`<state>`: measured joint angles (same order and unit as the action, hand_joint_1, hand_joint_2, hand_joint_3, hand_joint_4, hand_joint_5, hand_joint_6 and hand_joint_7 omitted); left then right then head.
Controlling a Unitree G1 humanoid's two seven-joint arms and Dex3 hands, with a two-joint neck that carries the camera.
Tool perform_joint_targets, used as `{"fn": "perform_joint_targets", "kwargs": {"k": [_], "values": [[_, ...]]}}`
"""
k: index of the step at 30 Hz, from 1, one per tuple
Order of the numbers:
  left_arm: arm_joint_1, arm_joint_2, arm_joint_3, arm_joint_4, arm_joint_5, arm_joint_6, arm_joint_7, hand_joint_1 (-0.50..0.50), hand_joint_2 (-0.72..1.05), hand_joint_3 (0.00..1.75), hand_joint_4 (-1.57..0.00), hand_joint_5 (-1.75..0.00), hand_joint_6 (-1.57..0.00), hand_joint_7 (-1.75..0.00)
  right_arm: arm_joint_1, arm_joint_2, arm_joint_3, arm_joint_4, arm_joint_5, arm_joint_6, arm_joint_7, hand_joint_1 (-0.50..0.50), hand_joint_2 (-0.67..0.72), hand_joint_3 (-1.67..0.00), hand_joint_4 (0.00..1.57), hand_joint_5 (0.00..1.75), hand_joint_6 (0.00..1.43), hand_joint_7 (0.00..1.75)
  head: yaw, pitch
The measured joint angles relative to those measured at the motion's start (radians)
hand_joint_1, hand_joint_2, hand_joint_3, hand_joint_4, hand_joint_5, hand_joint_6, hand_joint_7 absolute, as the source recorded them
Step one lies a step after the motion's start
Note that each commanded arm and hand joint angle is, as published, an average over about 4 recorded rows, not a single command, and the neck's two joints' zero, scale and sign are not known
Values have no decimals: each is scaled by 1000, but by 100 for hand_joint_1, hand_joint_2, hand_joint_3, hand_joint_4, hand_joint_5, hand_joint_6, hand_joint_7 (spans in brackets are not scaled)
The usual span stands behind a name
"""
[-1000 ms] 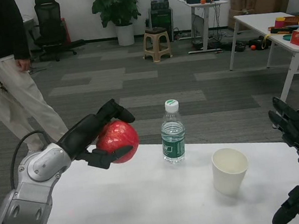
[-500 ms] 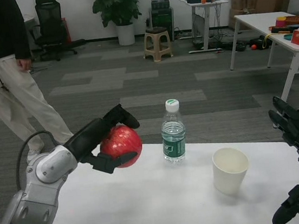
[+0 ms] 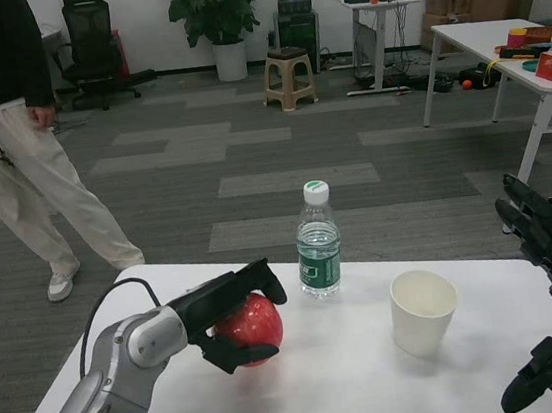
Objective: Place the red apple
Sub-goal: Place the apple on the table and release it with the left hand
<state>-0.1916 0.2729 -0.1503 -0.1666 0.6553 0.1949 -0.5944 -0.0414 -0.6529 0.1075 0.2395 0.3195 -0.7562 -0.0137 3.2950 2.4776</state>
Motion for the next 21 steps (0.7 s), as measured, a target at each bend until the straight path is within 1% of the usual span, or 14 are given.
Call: {"fn": "perform_joint_targets", "kwargs": {"k": [2,5,11,13,15,17,19,21], "values": [[3,0,-5,9,10,-5,0,-50,78,87,-19,-175,0,-154,0,0,0,0,0,0,0,-42,41,0,0,0,0,14,0,-2],[8,-2,-20,29,22,-8,2,-50,78,87,-16,-175,0,-155,0,2,0,1,0,0,0,-40,41,0,0,0,0,14,-1,-4],[8,-18,-29,65,25,-22,15,-50,78,87,-7,-175,0,-154,0,6,0,3,0,-2,0,-42,41,0,0,0,0,14,-3,-7],[6,-19,-31,73,19,-25,18,-50,78,83,-4,-175,0,-154,0,7,0,3,0,-2,0,-40,41,0,0,0,0,14,-1,-9],[5,-19,-33,78,14,-24,20,-50,78,79,0,-175,0,-150,0,7,0,3,0,-2,0,-40,41,0,0,0,0,14,1,-10],[2,-19,-36,80,9,-9,17,-50,83,74,0,-175,0,-140,0,7,0,3,0,-2,0,-40,41,0,0,0,0,14,1,-10],[-2,-20,-40,81,-1,14,9,-50,87,70,0,-175,0,-133,0,7,0,3,0,-2,0,-40,41,0,0,0,0,14,1,-11],[-5,-21,-44,82,-8,27,3,-50,87,70,0,-175,0,-127,0,8,0,3,0,-2,0,-41,41,0,0,0,0,14,2,-12]]}}
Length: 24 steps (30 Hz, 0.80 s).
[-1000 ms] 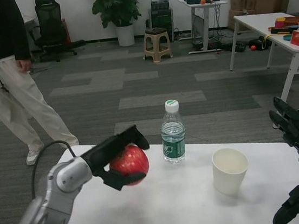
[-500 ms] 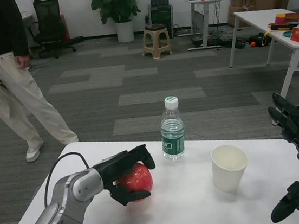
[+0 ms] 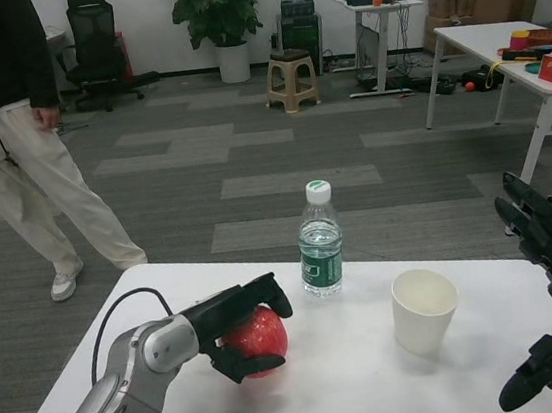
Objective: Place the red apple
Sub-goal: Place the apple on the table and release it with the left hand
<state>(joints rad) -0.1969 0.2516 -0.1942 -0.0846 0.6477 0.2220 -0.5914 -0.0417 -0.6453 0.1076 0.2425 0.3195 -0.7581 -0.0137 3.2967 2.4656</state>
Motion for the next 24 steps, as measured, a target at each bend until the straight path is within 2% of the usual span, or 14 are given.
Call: {"fn": "perform_joint_targets", "kwargs": {"k": [3,6,10,16,20,22,24], "values": [[-1,-1,-2,1,-3,3,-3,-50,94,70,0,-175,0,-117,0,0,0,0,0,0,0,-40,41,0,0,0,0,14,2,-1],[-1,-2,-2,2,-13,3,-6,-50,105,61,0,-175,0,-110,0,1,0,0,0,0,0,-38,41,0,0,0,0,14,2,-2],[-1,-3,-1,2,-27,3,-11,-50,105,46,0,-175,0,-98,0,3,0,0,0,0,0,-38,41,0,0,0,0,14,4,-1],[1,-4,3,3,-41,3,-14,-50,105,13,0,-175,0,-84,0,4,0,0,0,0,0,-38,41,0,0,0,0,14,7,-2],[5,-6,17,3,-54,3,-20,-50,105,9,0,-175,0,-70,0,4,0,0,0,0,0,-38,36,0,0,0,0,14,7,-4],[9,-7,27,3,-63,3,-22,-50,105,4,0,-159,0,-61,0,4,0,0,0,0,0,-38,34,0,0,0,0,14,7,-5],[12,-7,36,3,-71,3,-29,-50,89,0,0,-131,0,-54,0,4,0,0,0,0,0,-38,34,0,0,0,0,14,8,-6]]}}
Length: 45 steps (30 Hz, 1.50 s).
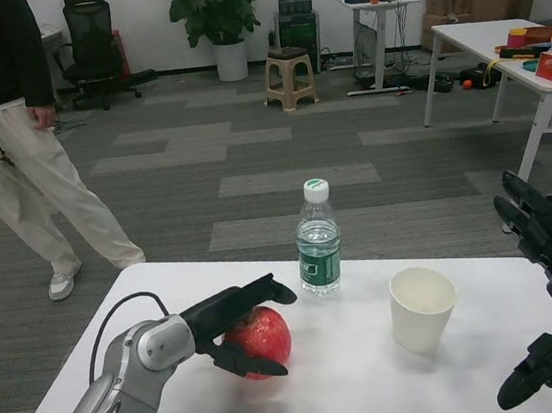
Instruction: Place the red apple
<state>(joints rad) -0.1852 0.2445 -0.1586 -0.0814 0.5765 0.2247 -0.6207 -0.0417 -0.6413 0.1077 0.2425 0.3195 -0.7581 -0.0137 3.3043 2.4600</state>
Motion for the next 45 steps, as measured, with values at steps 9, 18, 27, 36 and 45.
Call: {"fn": "perform_joint_targets", "kwargs": {"k": [9,18,27,36,45], "values": [[22,0,30,1,-24,7,-27,-50,-53,0,0,-74,0,-42,0,1,0,1,0,0,0,-38,36,0,0,0,0,14,1,2],[41,0,65,1,-80,-7,-18,-50,-66,9,0,-41,0,-35,0,1,0,1,0,-1,0,-38,34,0,0,0,0,14,3,-2],[67,0,147,-4,-230,-29,56,-50,-64,4,0,-41,0,-35,-1,1,0,1,0,-2,0,-38,34,0,0,0,0,14,7,-3],[70,4,218,-52,-369,-69,124,-50,-64,4,-1,-38,0,-35,-1,1,0,1,0,-2,0,-38,34,0,0,0,0,14,12,-2],[71,12,252,-57,-764,-151,216,-50,-61,7,0,-31,0,-35,-1,1,0,1,0,-3,0,-38,34,0,0,0,0,14,10,3]]}}
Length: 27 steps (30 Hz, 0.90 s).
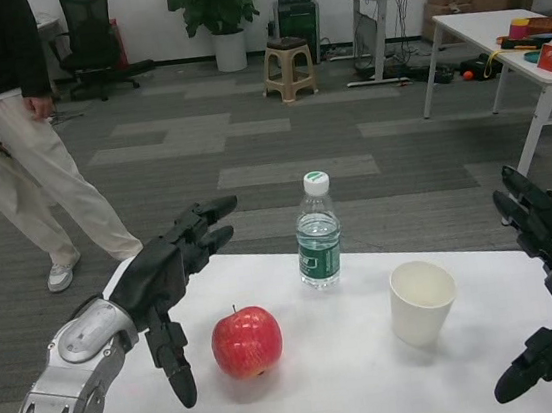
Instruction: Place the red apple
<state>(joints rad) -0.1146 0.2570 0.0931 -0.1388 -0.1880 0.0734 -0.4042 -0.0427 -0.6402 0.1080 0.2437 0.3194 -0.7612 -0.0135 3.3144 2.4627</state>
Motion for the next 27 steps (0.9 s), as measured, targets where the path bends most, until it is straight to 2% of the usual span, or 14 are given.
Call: {"fn": "perform_joint_targets", "kwargs": {"k": [3,5,12,16,22,27], "values": [[0,2,7,13,-147,-40,24,-50,-57,0,0,-28,0,-35,0,0,0,0,0,0,0,-38,34,0,0,0,0,14,-2,3],[0,7,19,15,-210,-50,31,-50,-57,2,0,-23,0,-35,0,0,0,0,0,0,0,-38,34,0,0,0,0,14,-3,5],[0,40,63,-1,-325,-28,35,-50,-48,4,0,-15,0,-35,-1,0,0,-1,1,0,0,-38,34,0,0,0,0,14,-10,8],[-1,67,81,-43,-371,50,29,-50,-37,4,0,-10,0,-35,-1,0,0,-2,8,0,0,-38,34,0,0,0,0,14,-12,9],[-5,133,117,-149,-404,255,5,-50,-28,0,0,0,0,-37,-2,0,0,-5,14,0,0,-38,34,0,0,0,0,14,-13,10],[-5,147,121,-187,-416,288,4,-50,-26,2,0,0,0,-35,-3,-1,3,-6,15,0,0,-38,34,-2,0,0,0,14,-15,14]]}}
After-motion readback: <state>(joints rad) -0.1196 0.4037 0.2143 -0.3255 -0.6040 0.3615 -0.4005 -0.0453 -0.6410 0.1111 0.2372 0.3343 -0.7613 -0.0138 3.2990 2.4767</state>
